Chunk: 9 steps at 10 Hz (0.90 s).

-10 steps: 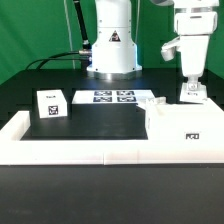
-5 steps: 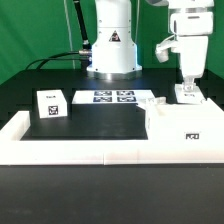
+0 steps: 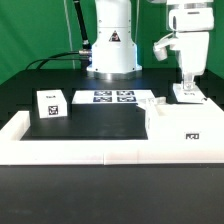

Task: Assemble cabinet

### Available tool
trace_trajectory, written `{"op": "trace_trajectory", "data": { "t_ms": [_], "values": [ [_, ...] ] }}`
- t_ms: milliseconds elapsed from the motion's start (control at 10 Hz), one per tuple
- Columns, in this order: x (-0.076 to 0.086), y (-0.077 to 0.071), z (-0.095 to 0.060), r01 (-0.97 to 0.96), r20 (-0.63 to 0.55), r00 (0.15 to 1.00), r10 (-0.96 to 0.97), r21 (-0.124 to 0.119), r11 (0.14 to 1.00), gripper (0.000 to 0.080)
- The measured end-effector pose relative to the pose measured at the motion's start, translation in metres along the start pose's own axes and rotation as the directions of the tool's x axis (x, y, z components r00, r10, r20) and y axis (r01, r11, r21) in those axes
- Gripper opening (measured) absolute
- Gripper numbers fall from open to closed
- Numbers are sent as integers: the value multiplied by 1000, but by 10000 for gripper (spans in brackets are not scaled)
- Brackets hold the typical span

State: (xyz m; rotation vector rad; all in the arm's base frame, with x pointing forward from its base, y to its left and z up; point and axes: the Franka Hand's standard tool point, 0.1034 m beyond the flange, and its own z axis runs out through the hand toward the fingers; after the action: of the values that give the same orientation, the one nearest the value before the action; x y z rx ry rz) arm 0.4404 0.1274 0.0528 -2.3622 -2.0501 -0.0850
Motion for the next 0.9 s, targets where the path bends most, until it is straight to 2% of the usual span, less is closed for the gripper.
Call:
{"op": "trace_trajectory", "data": {
  "t_ms": [400, 900],
  "values": [
    [0, 13, -5, -7, -3, 1000, 7, -13, 1000, 69],
    [-2, 16, -5, -15, -1, 1000, 15, -10, 1000, 69]
  ]
}}
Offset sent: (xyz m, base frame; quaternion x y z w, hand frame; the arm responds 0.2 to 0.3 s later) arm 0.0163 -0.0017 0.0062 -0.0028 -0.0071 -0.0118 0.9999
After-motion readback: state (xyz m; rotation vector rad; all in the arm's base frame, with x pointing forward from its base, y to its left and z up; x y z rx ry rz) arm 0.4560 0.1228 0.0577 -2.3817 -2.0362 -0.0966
